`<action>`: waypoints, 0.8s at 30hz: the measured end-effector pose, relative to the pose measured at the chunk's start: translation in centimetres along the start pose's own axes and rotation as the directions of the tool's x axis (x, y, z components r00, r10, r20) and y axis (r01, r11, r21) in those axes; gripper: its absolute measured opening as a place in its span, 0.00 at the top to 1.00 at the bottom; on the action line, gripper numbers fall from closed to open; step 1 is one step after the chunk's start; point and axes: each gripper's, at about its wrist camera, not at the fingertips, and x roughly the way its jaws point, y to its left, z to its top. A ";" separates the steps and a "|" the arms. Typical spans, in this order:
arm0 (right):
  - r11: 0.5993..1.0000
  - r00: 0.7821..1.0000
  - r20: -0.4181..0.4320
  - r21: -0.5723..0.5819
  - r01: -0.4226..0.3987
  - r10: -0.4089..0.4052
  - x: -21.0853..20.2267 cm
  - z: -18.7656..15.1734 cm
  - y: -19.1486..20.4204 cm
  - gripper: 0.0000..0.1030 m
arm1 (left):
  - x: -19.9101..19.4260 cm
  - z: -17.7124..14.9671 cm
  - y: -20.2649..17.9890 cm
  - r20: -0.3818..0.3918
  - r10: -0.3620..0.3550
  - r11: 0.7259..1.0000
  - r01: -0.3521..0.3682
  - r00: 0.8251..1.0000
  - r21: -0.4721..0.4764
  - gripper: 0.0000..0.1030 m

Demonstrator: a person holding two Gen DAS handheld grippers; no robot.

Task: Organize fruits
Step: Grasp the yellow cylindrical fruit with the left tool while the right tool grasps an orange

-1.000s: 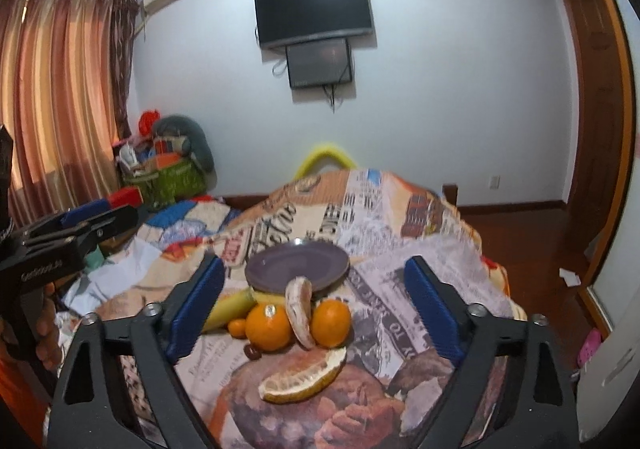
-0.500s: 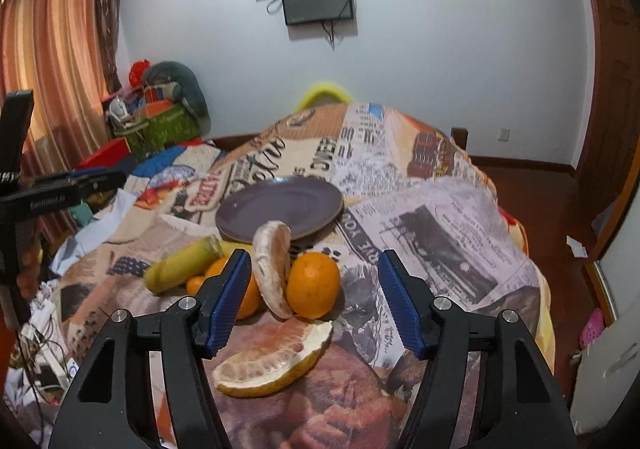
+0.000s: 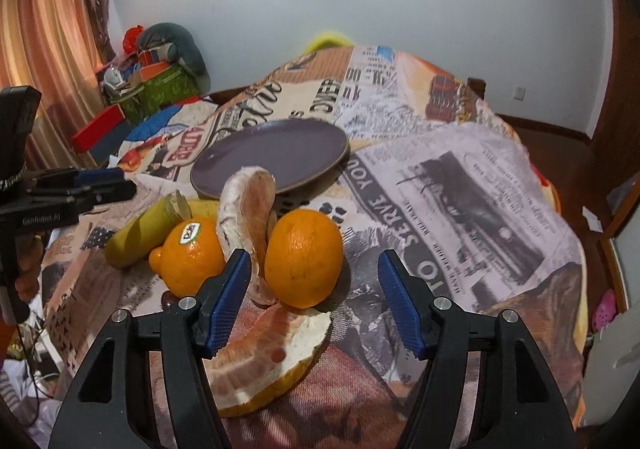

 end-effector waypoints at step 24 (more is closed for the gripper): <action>0.995 0.994 -0.058 0.046 -0.087 0.089 3.3 0.2 -0.9 0.52 | 3.8 -0.2 -2.4 -0.019 -0.003 0.998 0.004 1.000 0.061 0.55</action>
